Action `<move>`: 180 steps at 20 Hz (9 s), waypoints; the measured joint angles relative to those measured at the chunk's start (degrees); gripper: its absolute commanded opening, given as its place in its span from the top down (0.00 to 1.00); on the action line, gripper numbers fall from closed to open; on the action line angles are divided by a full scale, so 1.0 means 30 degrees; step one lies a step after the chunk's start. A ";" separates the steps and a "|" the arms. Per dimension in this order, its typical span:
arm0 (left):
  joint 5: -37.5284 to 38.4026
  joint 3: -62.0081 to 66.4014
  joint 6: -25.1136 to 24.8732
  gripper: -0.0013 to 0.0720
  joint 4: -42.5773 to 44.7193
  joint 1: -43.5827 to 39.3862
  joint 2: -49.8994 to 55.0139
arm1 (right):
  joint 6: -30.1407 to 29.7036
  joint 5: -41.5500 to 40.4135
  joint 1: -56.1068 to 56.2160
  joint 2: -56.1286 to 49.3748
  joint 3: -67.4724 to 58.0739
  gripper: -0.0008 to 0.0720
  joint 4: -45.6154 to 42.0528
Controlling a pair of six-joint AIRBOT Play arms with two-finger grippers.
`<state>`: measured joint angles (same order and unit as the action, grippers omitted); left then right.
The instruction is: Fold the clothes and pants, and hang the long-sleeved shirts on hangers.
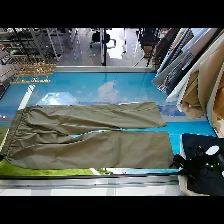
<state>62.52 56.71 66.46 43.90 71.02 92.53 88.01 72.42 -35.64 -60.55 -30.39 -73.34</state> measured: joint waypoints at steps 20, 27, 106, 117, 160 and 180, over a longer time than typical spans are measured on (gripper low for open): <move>0.1049 0.2397 -0.1297 0.96 -0.0517 0.0000 -0.2193 | -0.0707 -0.1311 0.1836 0.2135 -0.3665 0.98 0.1472; 0.0226 0.6834 -0.0080 0.96 -0.1916 -0.2710 -0.3147 | -0.0444 -0.5187 0.4524 -0.0583 -1.0134 0.98 0.1384; 0.3745 0.8029 0.1719 0.95 -0.0109 -1.9679 0.0444 | -0.1348 0.3031 0.9100 -1.2998 -2.1821 0.01 0.5217; 0.3752 0.8029 0.1712 0.96 -0.0146 -2.2010 0.0444 | -0.8633 0.1880 0.8160 -1.8549 -2.0101 0.98 1.2939; 0.3082 0.9398 0.3905 0.96 0.2572 -2.4698 0.4102 | -0.1829 0.0590 1.1278 -1.4411 -2.0502 0.06 0.7089; 0.7410 0.9406 0.3373 0.96 0.2958 -2.4939 0.2127 | -0.3570 0.6091 1.2043 -1.8003 -2.9004 0.98 1.2976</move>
<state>84.75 84.93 76.58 52.77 -3.79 98.91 77.30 90.70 0.49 -114.56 -117.40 -34.41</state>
